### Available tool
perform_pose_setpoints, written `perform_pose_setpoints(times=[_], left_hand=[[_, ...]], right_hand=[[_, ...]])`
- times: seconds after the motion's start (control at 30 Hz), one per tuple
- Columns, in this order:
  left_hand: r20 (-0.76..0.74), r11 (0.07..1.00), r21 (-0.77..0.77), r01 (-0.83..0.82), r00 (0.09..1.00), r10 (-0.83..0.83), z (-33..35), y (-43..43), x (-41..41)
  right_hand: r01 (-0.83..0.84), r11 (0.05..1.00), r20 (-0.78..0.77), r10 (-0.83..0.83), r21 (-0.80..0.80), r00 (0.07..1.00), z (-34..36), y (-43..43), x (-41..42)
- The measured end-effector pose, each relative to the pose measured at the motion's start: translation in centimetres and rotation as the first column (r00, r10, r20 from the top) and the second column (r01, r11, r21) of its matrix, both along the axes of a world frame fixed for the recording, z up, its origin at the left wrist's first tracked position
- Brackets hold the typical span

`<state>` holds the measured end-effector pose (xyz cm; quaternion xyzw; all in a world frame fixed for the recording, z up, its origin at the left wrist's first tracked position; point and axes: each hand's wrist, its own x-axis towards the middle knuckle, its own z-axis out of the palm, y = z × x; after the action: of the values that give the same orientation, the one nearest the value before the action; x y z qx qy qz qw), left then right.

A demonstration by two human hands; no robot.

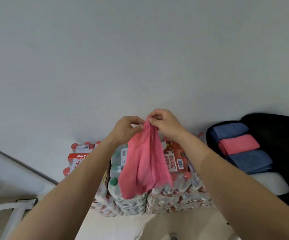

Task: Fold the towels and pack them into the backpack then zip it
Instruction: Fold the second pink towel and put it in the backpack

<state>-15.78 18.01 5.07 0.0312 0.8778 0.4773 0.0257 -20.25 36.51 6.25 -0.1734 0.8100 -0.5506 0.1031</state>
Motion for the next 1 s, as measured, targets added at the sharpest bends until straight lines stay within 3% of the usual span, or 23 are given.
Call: perform_pose_setpoints(times=[0.2,0.3,0.47,0.67,0.87,0.93,1.0], left_hand=[[-0.098,0.995,0.003,-0.096,0.991,0.096,3.2,-0.9,0.1],[-0.162,0.974,-0.135,-0.182,0.974,0.159,2.7,-2.7,0.4],[-0.075,0.913,-0.311,-0.264,0.964,0.253,1.9,-6.1,2.5],[-0.032,0.891,-0.254,-0.377,0.924,0.382,2.1,-9.7,5.0],[-0.007,0.865,0.105,-0.49,0.87,0.494,3.5,-11.4,5.5],[-0.032,0.862,0.08,-0.5,0.863,0.504,3.8,-11.3,5.4],[-0.077,0.88,-0.044,-0.473,0.88,0.469,4.0,-10.9,5.4]], right_hand=[[0.021,0.999,-0.224,-0.015,0.027,0.974,6.1,-1.3,-2.3],[0.072,0.997,-0.283,-0.063,0.022,0.957,7.6,-1.4,-3.1],[0.152,0.988,-0.333,-0.139,0.013,0.933,8.5,-1.0,-3.9],[0.299,0.954,-0.367,-0.267,0.034,0.891,8.1,-0.2,-4.6],[0.347,0.937,-0.283,-0.322,0.041,0.903,6.4,0.3,-4.1],[0.355,0.935,-0.251,-0.339,0.02,0.907,6.1,0.2,-3.9],[0.356,0.934,-0.259,-0.338,0.026,0.905,6.0,0.4,-3.7]])
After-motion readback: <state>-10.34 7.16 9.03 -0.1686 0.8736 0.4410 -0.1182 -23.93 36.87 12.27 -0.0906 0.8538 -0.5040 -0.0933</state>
